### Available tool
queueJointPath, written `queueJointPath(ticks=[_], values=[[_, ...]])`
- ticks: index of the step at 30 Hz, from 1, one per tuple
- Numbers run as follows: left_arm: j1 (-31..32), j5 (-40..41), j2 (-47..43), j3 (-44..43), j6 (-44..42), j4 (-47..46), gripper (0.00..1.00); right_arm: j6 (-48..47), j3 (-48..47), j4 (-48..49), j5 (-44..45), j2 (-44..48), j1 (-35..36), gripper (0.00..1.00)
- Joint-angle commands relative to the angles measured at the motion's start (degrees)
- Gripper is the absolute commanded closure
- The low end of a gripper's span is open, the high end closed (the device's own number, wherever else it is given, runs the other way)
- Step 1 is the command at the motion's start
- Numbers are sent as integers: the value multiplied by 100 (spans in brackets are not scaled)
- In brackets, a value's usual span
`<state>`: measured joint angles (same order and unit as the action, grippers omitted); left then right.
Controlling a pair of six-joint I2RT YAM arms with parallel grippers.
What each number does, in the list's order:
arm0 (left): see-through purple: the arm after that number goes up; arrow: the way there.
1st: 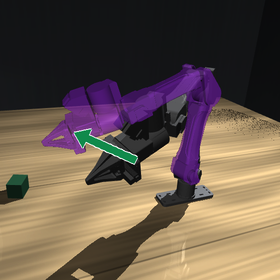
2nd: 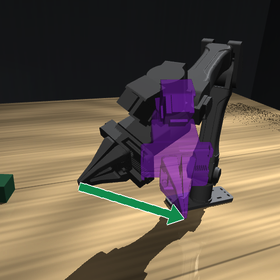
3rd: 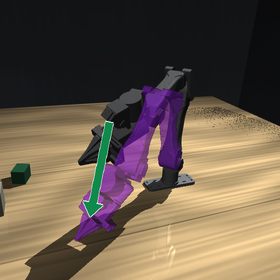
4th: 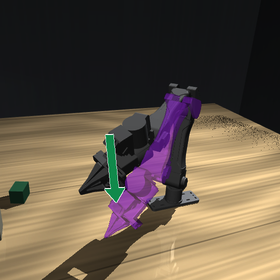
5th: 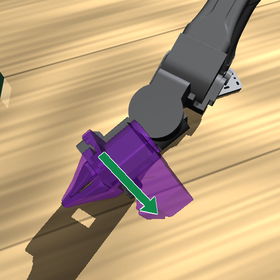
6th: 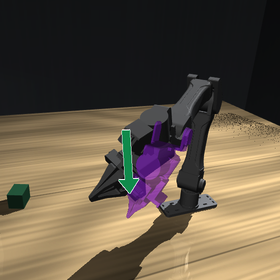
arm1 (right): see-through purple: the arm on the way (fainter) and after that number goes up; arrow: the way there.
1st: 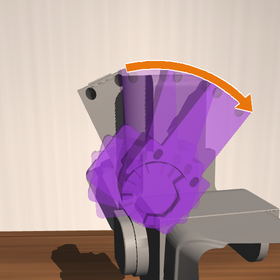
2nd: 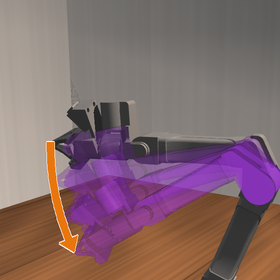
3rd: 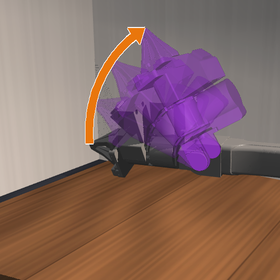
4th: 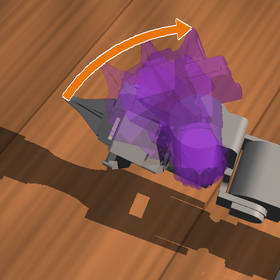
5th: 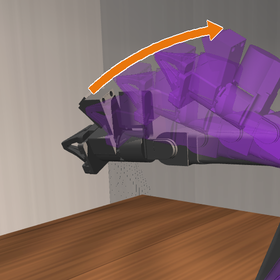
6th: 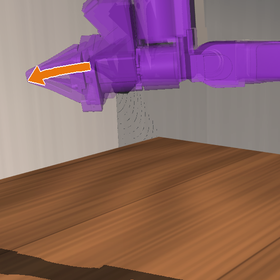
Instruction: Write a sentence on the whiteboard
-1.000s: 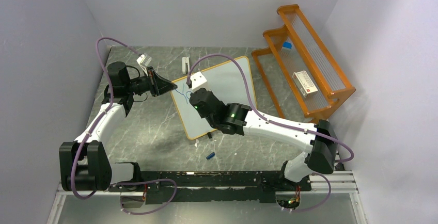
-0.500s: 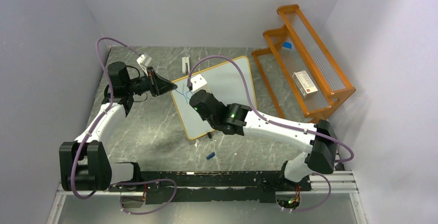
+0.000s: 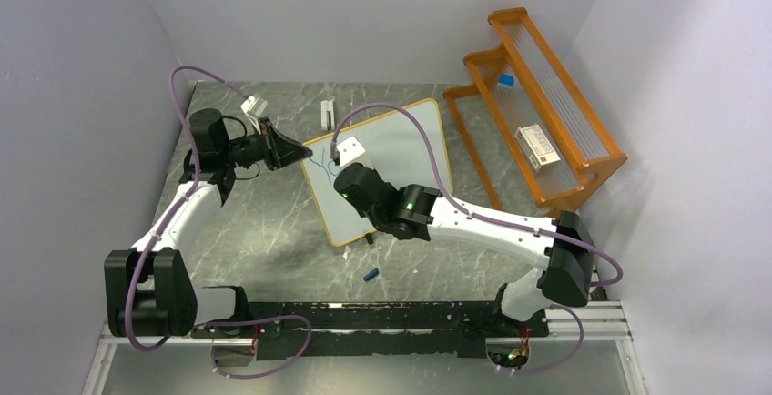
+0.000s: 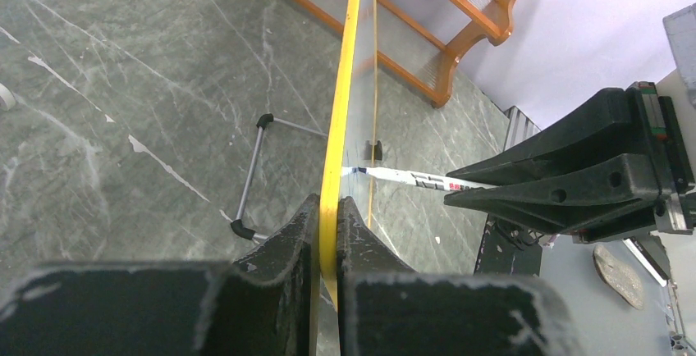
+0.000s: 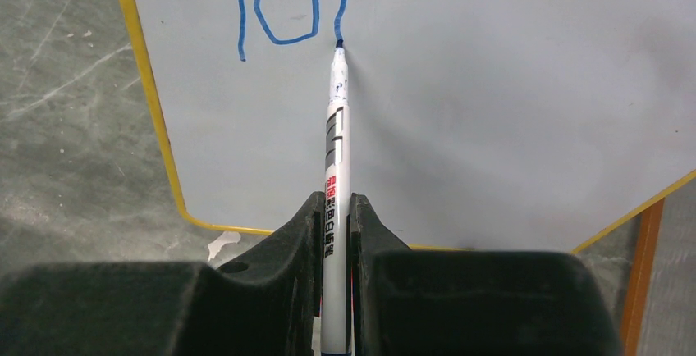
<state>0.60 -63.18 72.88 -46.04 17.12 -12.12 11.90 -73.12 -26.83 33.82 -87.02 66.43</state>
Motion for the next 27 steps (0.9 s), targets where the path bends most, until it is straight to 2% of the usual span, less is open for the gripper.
queueJointPath(ticks=[1, 27], values=[[120, -68, 50, -32, -261, 76, 95, 46, 88, -147, 87, 82, -20, 100], [134, -55, 68, -50, -304, 135, 95, -129, -68, 183, 326, 87, -202, 100]])
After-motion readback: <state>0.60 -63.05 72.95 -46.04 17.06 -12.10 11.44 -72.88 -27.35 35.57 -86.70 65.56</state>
